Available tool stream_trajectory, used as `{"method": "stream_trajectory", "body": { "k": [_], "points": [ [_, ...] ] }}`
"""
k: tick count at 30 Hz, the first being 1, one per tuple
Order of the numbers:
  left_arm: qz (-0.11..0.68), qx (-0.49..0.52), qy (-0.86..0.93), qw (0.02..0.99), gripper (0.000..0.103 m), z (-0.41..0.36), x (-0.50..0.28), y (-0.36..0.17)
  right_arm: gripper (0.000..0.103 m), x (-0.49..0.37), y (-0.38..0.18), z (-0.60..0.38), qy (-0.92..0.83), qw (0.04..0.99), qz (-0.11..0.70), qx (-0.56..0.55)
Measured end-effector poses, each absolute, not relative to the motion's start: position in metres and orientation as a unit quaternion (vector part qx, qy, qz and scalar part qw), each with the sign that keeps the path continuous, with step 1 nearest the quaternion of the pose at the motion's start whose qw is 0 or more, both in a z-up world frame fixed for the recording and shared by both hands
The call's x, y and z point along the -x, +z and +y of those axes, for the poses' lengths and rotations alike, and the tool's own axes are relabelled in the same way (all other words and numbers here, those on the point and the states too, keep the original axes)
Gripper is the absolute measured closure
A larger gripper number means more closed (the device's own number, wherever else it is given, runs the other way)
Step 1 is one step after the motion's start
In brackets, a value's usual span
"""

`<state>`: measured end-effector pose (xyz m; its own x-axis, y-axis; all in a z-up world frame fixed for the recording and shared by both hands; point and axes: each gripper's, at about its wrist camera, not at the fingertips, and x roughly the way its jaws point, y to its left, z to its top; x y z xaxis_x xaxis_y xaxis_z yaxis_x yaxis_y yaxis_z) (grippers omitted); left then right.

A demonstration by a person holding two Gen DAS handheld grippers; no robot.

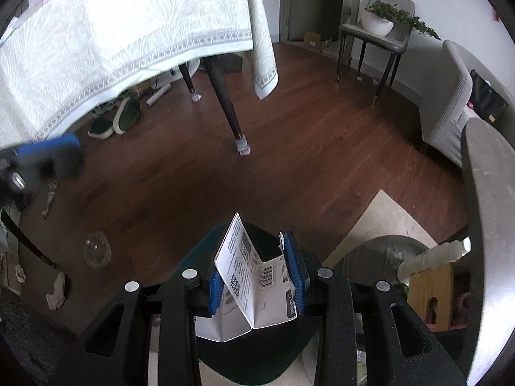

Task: Collect trash
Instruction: 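Open both tools to drop the tissue pack and cardboard box into the bin, then move both tools back to the table toward the blue-white wipes pack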

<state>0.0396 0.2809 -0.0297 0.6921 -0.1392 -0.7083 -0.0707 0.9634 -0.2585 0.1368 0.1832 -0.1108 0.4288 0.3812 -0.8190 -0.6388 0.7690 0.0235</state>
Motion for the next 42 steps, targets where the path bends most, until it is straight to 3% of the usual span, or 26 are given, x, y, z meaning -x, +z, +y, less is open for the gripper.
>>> {"method": "stream_trajectory", "body": {
  "k": [8,10,16,25,42],
  "points": [
    [0.383,0.136,-0.031,0.913,0.069,0.273,-0.04,-0.019,0.068,-0.133,-0.143,0.186,0.298,0.812,0.471,0.173],
    [0.38,0.134,-0.033,0.915,0.07,0.271,-0.04,-0.016,0.055,-0.132,-0.149,0.186,0.297,0.806,0.478,0.18],
    [0.37,0.127,-0.038,0.919,0.071,0.265,-0.038,-0.007,0.04,-0.126,-0.159,0.183,0.29,0.799,0.487,0.2],
    [0.349,0.124,-0.04,0.928,0.071,0.254,-0.038,0.016,0.039,-0.118,-0.148,0.164,0.294,0.805,0.479,0.19],
    [0.314,0.083,-0.028,0.945,0.071,0.207,-0.041,0.05,0.039,-0.087,-0.054,0.123,0.359,0.843,0.375,0.145]
  ]
}}
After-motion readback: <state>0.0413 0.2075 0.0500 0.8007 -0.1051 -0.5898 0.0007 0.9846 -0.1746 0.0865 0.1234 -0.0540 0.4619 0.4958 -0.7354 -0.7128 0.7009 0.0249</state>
